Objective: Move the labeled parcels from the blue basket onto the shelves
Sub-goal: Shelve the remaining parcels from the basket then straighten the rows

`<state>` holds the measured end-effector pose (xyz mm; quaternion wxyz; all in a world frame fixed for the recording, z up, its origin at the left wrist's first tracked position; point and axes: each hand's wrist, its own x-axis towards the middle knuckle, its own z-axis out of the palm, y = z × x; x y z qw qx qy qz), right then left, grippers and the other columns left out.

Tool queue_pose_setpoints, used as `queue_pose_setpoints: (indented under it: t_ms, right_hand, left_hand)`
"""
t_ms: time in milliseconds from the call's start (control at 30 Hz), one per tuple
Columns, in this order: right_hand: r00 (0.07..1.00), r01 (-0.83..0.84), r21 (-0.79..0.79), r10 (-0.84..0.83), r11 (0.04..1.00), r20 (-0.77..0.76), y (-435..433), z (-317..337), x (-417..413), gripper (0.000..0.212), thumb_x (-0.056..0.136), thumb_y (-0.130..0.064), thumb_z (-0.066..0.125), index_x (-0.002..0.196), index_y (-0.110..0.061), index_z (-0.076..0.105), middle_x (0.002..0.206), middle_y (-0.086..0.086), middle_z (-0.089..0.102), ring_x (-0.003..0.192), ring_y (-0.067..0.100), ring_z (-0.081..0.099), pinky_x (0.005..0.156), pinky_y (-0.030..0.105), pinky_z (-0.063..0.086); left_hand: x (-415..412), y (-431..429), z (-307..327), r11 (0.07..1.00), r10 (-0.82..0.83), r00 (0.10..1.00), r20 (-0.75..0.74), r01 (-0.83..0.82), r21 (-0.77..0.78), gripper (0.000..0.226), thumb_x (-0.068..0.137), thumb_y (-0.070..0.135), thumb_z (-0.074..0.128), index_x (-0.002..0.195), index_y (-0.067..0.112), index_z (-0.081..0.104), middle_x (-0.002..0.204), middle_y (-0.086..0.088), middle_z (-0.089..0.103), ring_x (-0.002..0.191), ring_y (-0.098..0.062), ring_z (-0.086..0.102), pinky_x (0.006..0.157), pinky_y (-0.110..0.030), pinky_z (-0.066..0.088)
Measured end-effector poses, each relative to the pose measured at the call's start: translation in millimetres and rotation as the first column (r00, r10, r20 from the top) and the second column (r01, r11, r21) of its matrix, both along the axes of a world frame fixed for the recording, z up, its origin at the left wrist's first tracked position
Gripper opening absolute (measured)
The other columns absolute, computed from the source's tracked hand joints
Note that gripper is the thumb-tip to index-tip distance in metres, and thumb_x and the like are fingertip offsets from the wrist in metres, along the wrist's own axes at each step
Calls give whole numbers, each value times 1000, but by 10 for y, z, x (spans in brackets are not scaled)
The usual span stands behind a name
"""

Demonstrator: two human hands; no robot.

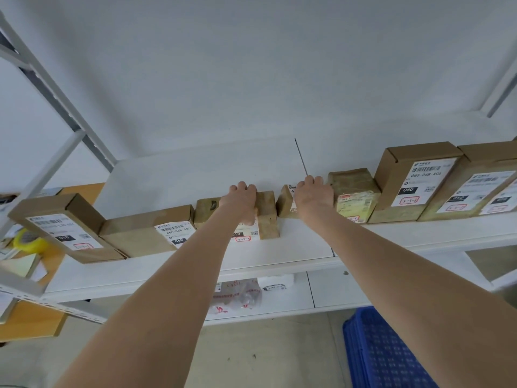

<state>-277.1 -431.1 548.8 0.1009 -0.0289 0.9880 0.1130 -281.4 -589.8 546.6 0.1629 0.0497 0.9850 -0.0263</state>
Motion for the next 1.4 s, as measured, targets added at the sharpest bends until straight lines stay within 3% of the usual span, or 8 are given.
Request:
queue_pose_setpoints:
  t_ms: [300, 433, 533, 667, 833, 1067, 1233, 1400]
  right_hand:
    - [996, -79, -93, 83, 993, 40, 42, -343, 109, 53, 82, -7, 62, 131, -15, 44, 128, 7, 44, 121, 27, 39, 77, 31, 40]
    - [983, -170, -116, 160, 979, -87, 143, -195, 94, 61, 80, -28, 69, 132, -18, 40, 128, 6, 43, 120, 26, 39, 83, 33, 39]
    - [975, -186, -143, 165, 972, -147, 368, 2, 18, 87, 74, -40, 76, 142, -20, 27, 144, 11, 27, 134, 31, 27, 104, 40, 32]
    - [999, -34, -45, 33, 998, -22, 679, 42, -62, 88, 86, -11, 59, 152, -18, 2, 157, 19, -3, 144, 44, -4, 116, 53, 15]
    - [1000, -3, -89, 3, 996, -3, 721, -31, -63, 70, 87, -8, 53, 147, -22, 20, 151, 14, 16, 140, 44, 10, 108, 56, 27]
    - [997, -70, -74, 67, 995, -39, 734, 30, 2, 67, 83, -8, 59, 141, -24, 30, 138, 10, 33, 126, 35, 33, 91, 42, 41]
    - [996, -74, -97, 69, 993, -48, 747, -3, 71, 72, 83, -6, 58, 144, -25, 26, 144, 10, 29, 132, 35, 29, 100, 44, 37]
    - [997, -69, -177, 64, 982, -34, 852, 92, 165, 105, 71, -44, 77, 150, -23, 10, 155, 14, 8, 144, 36, 7, 115, 48, 18]
  left_hand:
    - [71, 49, 0, 998, -62, 998, 5, 62, 32, 89, 75, 13, 70, 146, 30, 20, 138, -5, 34, 126, -29, 38, 85, -39, 45]
    - [80, 114, 29, 999, -45, 998, 35, 45, -7, 96, 71, 25, 77, 147, 26, 18, 140, -6, 33, 128, -29, 37, 91, -42, 45]
    - [83, 236, 44, 998, -58, 998, 27, 58, -22, 107, 68, 34, 80, 149, 22, 11, 145, -8, 29, 133, -30, 33, 101, -45, 38]
    - [74, 407, 30, 998, -58, 998, 6, 58, -31, 94, 73, 31, 77, 146, 16, 19, 141, -8, 34, 133, -28, 34, 102, -44, 36]
    - [62, 455, -42, 999, -37, 999, -33, 36, -34, 63, 82, 8, 62, 138, 10, 32, 132, -9, 38, 123, -28, 41, 82, -37, 45]
    - [83, 427, -42, 999, -32, 999, -36, 30, -39, 66, 81, 6, 60, 140, 12, 31, 135, -7, 36, 125, -26, 39, 81, -37, 47]
    - [98, 434, -1, 999, -16, 1000, -6, 16, -46, 71, 81, 12, 64, 142, 12, 27, 135, -7, 36, 126, -27, 38, 86, -38, 47]
    - [81, 697, 165, 996, -86, 996, -40, 86, 5, 84, 71, 33, 76, 137, 11, 27, 132, -9, 40, 124, -28, 41, 93, -40, 42]
